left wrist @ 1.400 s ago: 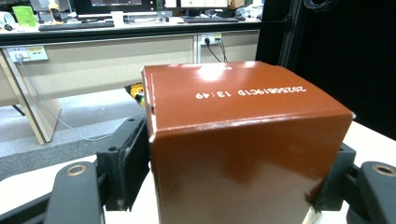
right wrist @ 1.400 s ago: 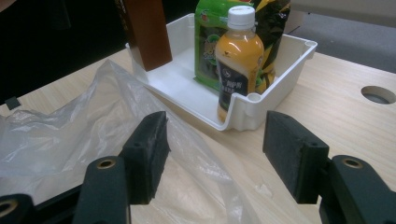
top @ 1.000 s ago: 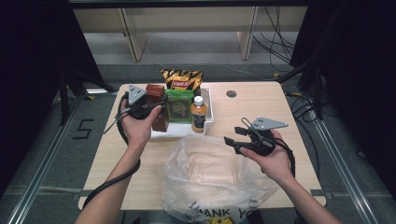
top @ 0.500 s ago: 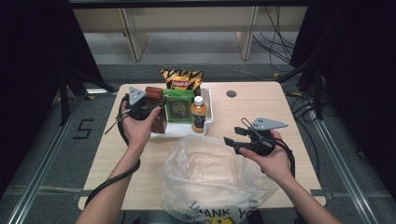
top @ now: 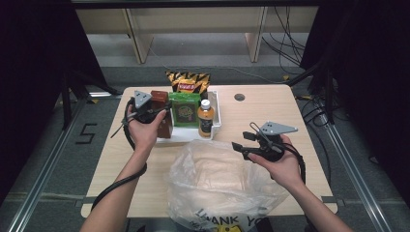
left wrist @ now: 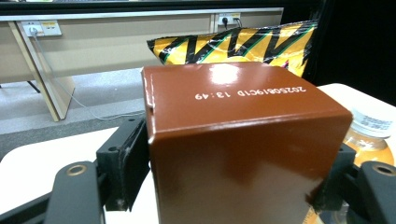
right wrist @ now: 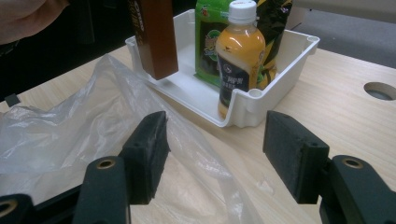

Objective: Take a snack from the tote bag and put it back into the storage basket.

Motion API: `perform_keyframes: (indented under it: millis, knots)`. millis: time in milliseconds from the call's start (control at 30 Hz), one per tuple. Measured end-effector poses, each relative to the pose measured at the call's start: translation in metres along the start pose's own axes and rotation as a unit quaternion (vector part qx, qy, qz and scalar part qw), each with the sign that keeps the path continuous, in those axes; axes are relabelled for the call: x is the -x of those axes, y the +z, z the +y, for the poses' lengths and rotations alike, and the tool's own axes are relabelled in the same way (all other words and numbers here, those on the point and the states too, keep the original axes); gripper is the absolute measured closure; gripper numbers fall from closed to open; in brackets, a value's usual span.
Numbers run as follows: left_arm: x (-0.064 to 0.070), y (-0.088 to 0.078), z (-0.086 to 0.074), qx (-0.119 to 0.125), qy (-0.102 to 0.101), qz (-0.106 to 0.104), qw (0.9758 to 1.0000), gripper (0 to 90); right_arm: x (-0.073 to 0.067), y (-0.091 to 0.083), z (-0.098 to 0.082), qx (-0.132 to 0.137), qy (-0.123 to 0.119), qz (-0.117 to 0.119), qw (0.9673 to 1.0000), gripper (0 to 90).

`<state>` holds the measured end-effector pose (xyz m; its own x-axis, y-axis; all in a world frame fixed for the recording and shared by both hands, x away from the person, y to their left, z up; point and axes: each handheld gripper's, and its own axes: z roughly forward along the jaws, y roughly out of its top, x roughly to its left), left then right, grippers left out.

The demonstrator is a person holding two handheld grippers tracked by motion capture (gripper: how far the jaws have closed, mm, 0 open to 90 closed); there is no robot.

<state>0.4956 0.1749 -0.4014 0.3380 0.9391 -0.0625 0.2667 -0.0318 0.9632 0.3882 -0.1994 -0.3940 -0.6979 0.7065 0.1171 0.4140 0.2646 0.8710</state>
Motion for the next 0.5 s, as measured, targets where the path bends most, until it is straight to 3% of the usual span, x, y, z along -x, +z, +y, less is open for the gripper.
perform_keyframes:
  millis: [300,400,500]
  knots:
    - [-0.0029,0.0061,-0.0022,-0.004,-0.006,0.005,1.0,26.7,-0.001,0.0026,-0.0015,0.007,0.0,-0.004,1.0,40.5]
    - [-0.0036,0.0078,-0.0025,-0.003,-0.006,0.005,1.0,26.7,-0.0006,0.0029,-0.0014,0.003,0.001,0.005,1.0,40.5]
    - [-0.0034,0.0095,-0.0027,-0.003,-0.006,0.005,1.0,26.7,0.0019,0.0034,-0.0015,0.004,-0.014,0.002,0.9999,40.5]
